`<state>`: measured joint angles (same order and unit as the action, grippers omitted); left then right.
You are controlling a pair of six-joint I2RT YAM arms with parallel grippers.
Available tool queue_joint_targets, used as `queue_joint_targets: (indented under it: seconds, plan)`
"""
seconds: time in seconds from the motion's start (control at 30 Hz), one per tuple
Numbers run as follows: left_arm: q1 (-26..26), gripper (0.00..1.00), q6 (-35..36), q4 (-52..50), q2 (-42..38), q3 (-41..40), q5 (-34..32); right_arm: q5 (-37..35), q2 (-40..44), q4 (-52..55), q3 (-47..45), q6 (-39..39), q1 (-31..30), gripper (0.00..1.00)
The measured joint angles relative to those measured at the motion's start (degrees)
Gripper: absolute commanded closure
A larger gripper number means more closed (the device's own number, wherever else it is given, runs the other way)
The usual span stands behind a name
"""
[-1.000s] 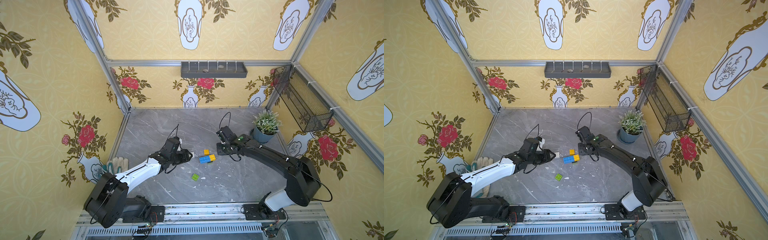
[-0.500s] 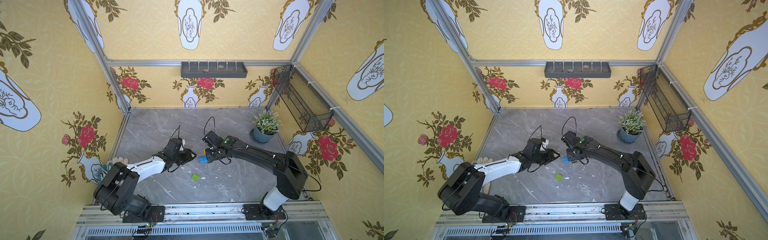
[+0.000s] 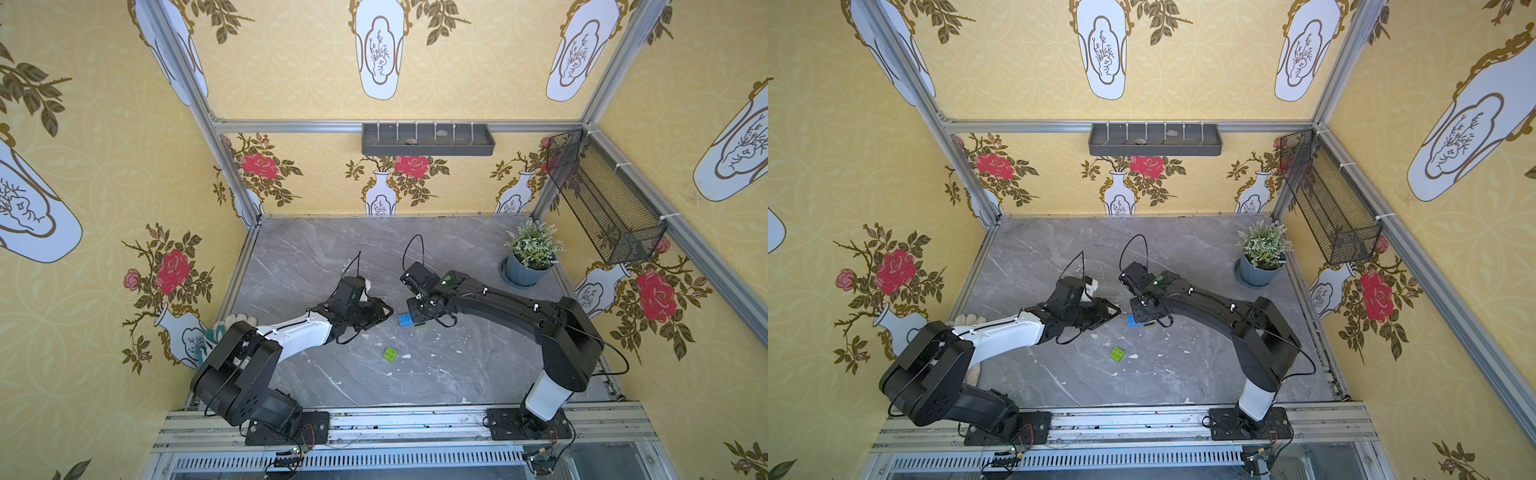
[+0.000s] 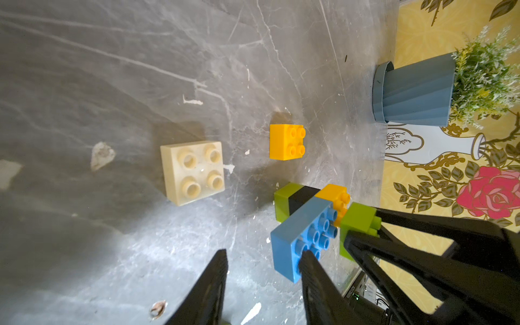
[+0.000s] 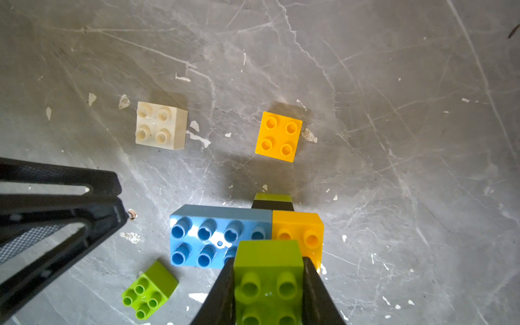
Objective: Assemble the number 4 with lego
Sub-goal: Assemble the lego brick with the lego brick.
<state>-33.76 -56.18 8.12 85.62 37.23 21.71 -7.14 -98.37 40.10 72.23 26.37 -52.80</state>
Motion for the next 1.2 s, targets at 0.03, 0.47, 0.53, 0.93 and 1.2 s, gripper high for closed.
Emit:
queue_joint_targets:
  seconds: [0.03,0.47,0.53,0.93,1.2]
  plan:
    - [0.0,0.55,0.0,0.0,0.1,0.0,0.0,0.0,-0.1,0.0,0.0,-0.1,0.0,0.78]
    - [0.0,0.56,0.3,0.2,1.2,0.3,0.8,0.0,-0.9,0.1,0.5,-0.4,0.7,0.79]
    - [0.0,0.56,0.4,0.2,1.4,0.3,0.9,0.0,-0.9,0.0,0.7,-0.4,0.7,0.79]
    - [0.0,0.57,0.8,0.4,1.7,0.3,1.2,0.4,-1.4,0.0,1.0,-0.4,0.8,0.79]
    - [0.0,0.57,0.9,0.9,2.4,0.7,1.7,0.7,-1.6,-0.4,0.6,0.2,1.4,0.79]
